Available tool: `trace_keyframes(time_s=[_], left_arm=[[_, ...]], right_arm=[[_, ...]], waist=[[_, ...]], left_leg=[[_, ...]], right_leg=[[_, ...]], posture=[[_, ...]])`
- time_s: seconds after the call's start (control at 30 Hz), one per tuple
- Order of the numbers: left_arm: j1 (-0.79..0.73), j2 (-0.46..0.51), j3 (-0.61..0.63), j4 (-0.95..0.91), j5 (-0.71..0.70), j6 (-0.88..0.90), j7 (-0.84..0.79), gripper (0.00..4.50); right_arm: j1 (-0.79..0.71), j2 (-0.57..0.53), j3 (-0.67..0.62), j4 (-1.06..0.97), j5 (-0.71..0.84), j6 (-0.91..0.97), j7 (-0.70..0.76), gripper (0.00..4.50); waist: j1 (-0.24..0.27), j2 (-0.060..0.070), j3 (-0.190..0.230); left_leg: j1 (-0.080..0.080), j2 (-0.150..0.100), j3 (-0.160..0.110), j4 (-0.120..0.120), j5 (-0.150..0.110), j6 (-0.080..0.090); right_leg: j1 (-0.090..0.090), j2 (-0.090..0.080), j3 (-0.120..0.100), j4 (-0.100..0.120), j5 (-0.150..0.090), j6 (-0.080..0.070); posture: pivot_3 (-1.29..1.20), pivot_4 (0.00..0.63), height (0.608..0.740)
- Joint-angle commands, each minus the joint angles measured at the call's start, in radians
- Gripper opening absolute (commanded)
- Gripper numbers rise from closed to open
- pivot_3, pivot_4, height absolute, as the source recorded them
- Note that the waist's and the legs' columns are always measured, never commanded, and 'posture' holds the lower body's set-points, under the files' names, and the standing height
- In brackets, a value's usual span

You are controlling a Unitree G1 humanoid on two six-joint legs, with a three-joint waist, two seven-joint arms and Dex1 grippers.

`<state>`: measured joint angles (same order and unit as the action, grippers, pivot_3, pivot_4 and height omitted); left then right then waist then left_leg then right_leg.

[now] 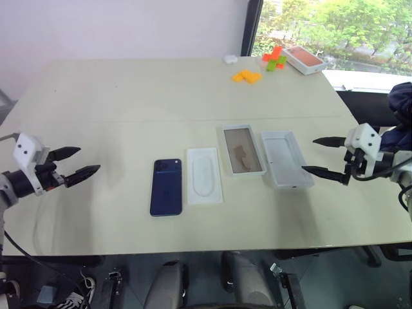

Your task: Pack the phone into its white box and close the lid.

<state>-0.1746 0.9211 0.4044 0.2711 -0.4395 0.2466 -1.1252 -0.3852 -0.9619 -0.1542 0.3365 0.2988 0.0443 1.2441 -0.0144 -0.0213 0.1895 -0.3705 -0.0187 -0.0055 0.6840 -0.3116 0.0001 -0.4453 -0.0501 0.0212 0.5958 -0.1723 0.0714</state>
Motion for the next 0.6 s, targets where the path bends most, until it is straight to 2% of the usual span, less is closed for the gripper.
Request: trace_keyframes(time_s=[0.03,0.23,0.6], left_arm=[[-0.042,0.012,-0.008,-0.006,0.013,-0.025,0.010,4.44],[-0.060,0.034,-0.057,-0.038,0.022,0.088,0.025,4.44],[-0.062,0.002,-0.070,-0.162,-0.041,0.245,0.070,4.44]], right_arm=[[-0.002,-0.020,-0.033,-0.039,0.010,-0.001,-0.005,4.44],[-0.031,0.004,-0.011,-0.055,0.004,0.017,-0.028,4.44],[-0.039,0.066,0.020,-0.126,-0.014,0.023,-0.100,4.44]], waist=[[0.000,0.000,0.000],[0.000,0.000,0.000],[0.000,0.000,0.000]], left_leg=[[0.000,0.000,0.000,0.000,0.000,0.000],[0.000,0.000,0.000,0.000,0.000,0.000],[0.000,0.000,0.000,0.000,0.000,0.000]], right_leg=[[0.000,0.000,0.000,0.000,0.000,0.000],[0.000,0.000,0.000,0.000,0.002,0.003],[0.000,0.000,0.000,0.000,0.002,0.003]], posture=[[0.00,0.150,0.740],[0.00,0.150,0.740],[0.00,0.150,0.740]])
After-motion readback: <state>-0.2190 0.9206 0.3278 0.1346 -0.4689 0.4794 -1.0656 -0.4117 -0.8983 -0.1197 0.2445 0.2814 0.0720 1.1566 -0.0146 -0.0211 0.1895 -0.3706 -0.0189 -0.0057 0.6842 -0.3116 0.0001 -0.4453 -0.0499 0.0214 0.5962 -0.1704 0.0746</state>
